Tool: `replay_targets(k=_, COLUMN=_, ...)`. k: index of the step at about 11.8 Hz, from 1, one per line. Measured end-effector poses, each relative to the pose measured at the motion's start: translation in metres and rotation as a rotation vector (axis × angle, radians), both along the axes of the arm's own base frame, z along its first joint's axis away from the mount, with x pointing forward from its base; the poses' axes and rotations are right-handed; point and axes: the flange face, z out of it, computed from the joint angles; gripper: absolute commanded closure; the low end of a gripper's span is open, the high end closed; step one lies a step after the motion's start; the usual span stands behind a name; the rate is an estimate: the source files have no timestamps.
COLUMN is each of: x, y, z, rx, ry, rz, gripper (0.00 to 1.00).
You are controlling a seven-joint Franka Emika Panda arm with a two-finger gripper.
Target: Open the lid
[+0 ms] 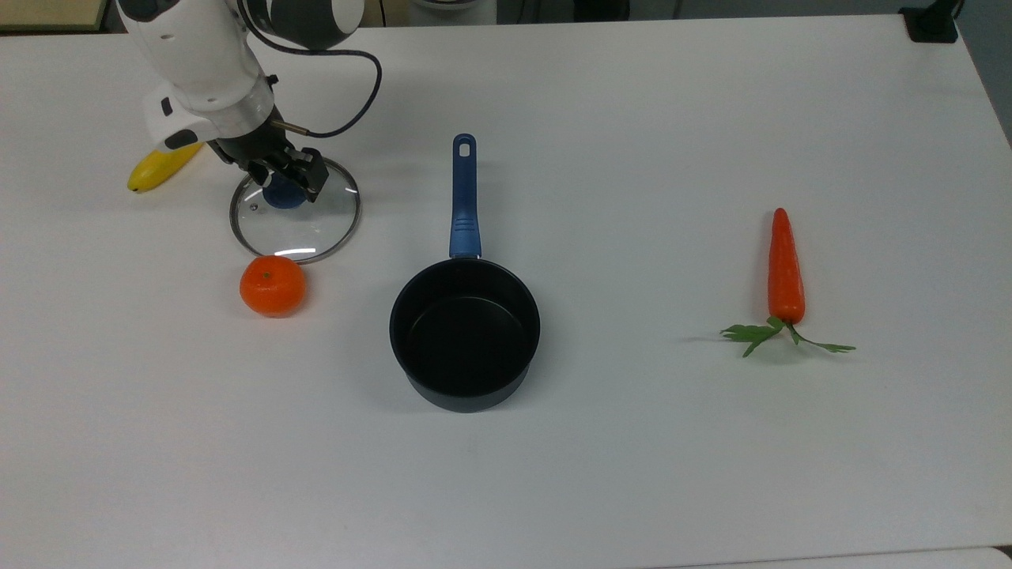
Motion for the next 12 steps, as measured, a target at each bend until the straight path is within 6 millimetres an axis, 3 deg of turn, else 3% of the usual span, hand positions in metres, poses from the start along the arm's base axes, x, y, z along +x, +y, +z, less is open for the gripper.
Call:
replay_targets(k=2, x=0.007, y=0.001, z=0.04, rx=-0.006, ry=-0.036, rz=0.009, gripper=0.0)
replay_targets(k=4, x=0.004, y=0.018, z=0.106, rx=0.003, ry=-0.059, rz=0.041, gripper=0.0)
replay_targets(k=7, x=-0.016, y=0.079, z=0.177, rx=0.013, ry=-0.025, rz=0.155, gripper=0.0)
replay_targets(k=10, x=-0.036, y=0.134, z=0.196, rx=0.018, ry=0.067, rz=0.258, gripper=0.0)
replay_targets(k=12, x=-0.041, y=0.15, z=0.203, rx=0.02, ry=0.09, rz=0.289, gripper=0.0)
